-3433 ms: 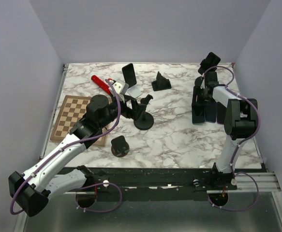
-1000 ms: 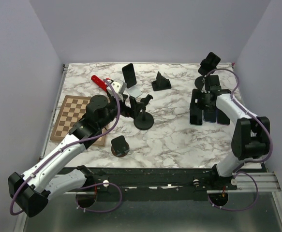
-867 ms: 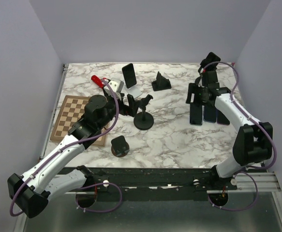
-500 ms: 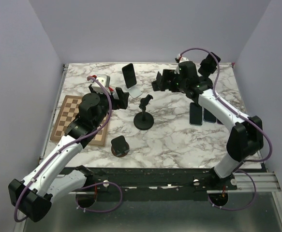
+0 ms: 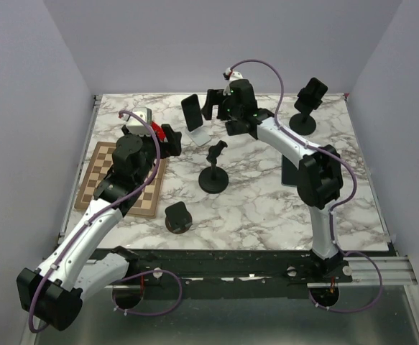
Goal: Remove the phone from the phone stand
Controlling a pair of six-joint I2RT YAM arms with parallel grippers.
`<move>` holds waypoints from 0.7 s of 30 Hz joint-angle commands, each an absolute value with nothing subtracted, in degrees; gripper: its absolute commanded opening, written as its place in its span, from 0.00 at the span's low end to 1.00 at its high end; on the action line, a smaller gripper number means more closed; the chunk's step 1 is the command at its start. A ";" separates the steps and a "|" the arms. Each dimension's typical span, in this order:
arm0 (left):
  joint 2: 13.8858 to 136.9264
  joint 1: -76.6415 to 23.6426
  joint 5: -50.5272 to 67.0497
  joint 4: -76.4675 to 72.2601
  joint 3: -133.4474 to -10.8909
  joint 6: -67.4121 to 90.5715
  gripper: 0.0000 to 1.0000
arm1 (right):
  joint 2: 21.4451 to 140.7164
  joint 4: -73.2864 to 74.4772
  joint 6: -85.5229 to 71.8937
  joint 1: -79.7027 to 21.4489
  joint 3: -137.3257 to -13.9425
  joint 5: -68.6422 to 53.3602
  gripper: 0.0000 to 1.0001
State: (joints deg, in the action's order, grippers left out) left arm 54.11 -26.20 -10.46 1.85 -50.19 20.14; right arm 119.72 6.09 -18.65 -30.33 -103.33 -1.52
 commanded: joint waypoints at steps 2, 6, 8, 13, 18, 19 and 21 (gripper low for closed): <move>54.76 -24.90 -9.15 1.80 -50.62 21.45 0.98 | 124.98 3.45 -15.54 -33.07 -109.72 -3.25 1.00; 54.89 -24.44 -8.70 1.93 -50.71 21.60 0.98 | 128.32 2.72 -14.55 -34.03 -112.77 -4.37 1.00; 55.11 -24.35 -8.70 1.89 -50.71 21.53 0.98 | 130.09 2.90 -13.82 -34.71 -114.58 -3.05 1.00; 55.77 -23.82 -7.22 1.83 -50.82 22.23 0.98 | 134.55 3.79 -10.44 -35.97 -119.64 -0.75 1.00; 55.77 -23.82 -6.86 1.93 -50.98 22.24 0.98 | 136.88 3.13 -9.54 -36.35 -122.25 2.96 1.00; 55.84 -23.82 -6.86 1.99 -51.02 22.24 0.98 | 137.29 2.78 -9.48 -36.38 -122.66 2.42 1.00; 55.94 -23.73 -6.69 2.02 -51.06 22.24 0.98 | 138.37 2.93 -9.08 -36.39 -124.22 1.47 1.00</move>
